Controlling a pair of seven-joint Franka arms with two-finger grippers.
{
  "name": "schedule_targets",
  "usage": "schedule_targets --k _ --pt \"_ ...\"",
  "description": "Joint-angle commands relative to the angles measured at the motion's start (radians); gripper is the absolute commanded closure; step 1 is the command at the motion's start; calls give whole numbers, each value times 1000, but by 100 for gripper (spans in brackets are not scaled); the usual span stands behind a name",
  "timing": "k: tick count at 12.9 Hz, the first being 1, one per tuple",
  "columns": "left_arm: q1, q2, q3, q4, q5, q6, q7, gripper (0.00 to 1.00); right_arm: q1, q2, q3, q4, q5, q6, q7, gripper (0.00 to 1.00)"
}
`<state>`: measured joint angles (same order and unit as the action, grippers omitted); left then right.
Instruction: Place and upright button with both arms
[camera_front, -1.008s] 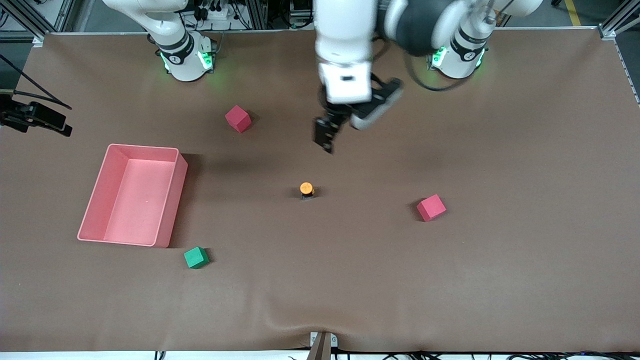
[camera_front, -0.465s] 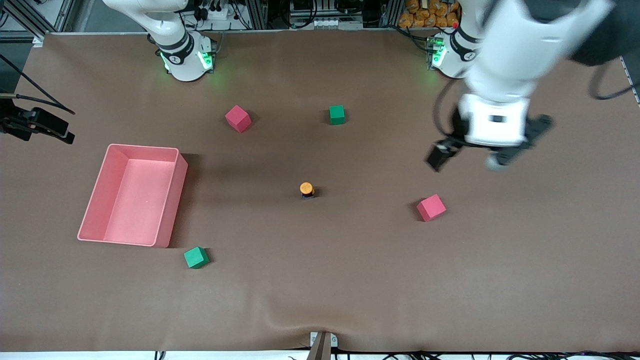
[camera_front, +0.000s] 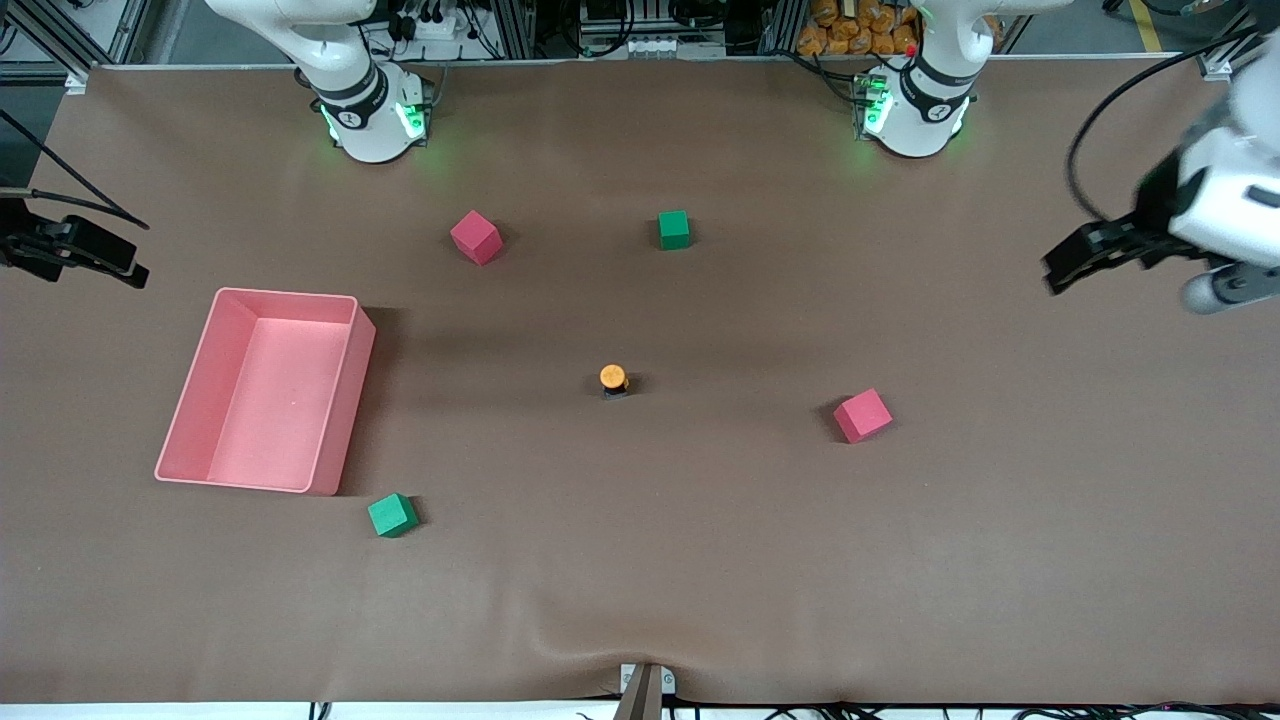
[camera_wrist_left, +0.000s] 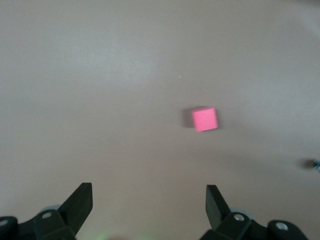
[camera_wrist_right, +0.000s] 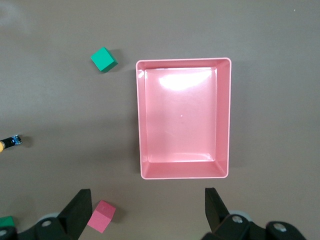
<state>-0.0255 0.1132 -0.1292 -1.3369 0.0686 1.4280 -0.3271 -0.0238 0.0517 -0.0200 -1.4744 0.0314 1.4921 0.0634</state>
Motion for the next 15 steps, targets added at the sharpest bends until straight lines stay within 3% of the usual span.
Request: schedule_targets --k 1,4,11,15 --pt "-2 -61 88 -76 -47 -9 195 0 -7 -39 3 -66 18 27 -10 0" --pt "48 -92 80 -111 -53 -8 212 0 -5 -46 5 -73 18 28 -10 0" --pt "50 -216 80 -255 -55 23 221 0 -7 -42 5 -66 18 42 -11 0" --pt "47 -211 89 -239 -58 20 232 0 -5 -41 5 -64 12 40 -14 0"
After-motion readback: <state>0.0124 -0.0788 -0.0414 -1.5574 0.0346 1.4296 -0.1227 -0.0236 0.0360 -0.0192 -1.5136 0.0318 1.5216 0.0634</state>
